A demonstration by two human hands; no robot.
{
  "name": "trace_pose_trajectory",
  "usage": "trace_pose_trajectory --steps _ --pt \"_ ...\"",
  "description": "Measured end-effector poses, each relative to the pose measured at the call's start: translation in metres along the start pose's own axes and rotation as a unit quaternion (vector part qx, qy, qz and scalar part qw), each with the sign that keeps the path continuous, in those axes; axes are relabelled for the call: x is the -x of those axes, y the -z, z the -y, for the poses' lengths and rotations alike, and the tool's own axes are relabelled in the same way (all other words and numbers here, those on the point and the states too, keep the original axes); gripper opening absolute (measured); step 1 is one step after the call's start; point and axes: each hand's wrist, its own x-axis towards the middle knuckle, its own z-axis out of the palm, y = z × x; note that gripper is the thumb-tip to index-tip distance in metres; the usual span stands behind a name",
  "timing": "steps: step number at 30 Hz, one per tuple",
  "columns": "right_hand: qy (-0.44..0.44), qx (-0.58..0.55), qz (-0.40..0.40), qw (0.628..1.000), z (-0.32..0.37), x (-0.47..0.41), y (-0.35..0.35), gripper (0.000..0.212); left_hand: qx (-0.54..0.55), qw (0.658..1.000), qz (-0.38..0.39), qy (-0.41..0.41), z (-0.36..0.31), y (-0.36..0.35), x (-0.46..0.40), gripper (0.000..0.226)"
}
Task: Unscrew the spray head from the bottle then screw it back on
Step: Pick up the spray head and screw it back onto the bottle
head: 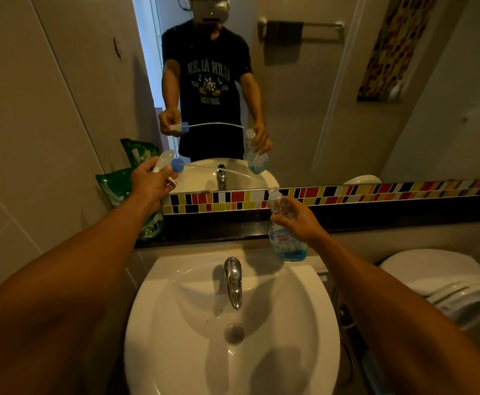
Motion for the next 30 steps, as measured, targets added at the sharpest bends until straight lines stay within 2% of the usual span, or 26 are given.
trace_pose_trajectory --steps 3,12,18,21,25,30 --pt "-0.005 0.021 0.002 1.000 -0.001 0.007 0.001 0.059 0.003 1.000 0.017 -0.002 -0.008 0.000 0.005 0.044" --pt "0.018 0.045 0.023 0.999 0.015 0.013 -0.004 0.058 -0.026 0.997 0.065 -0.016 -0.016 -0.009 0.015 0.046" --pt "0.056 0.033 0.068 0.996 0.033 0.012 -0.012 0.067 -0.029 0.990 0.139 -0.014 -0.026 -0.031 0.033 0.052" --pt "0.060 0.024 0.077 0.995 0.043 0.012 -0.019 0.061 -0.053 0.982 0.177 -0.035 -0.029 -0.042 0.042 0.051" --pt "0.070 0.018 0.082 0.994 0.057 0.014 -0.027 0.035 -0.091 0.972 0.210 -0.060 -0.029 -0.053 0.051 0.050" --pt "0.087 -0.003 0.100 0.991 0.070 0.014 -0.038 0.039 -0.114 0.961 0.241 -0.078 -0.027 -0.056 0.059 0.054"
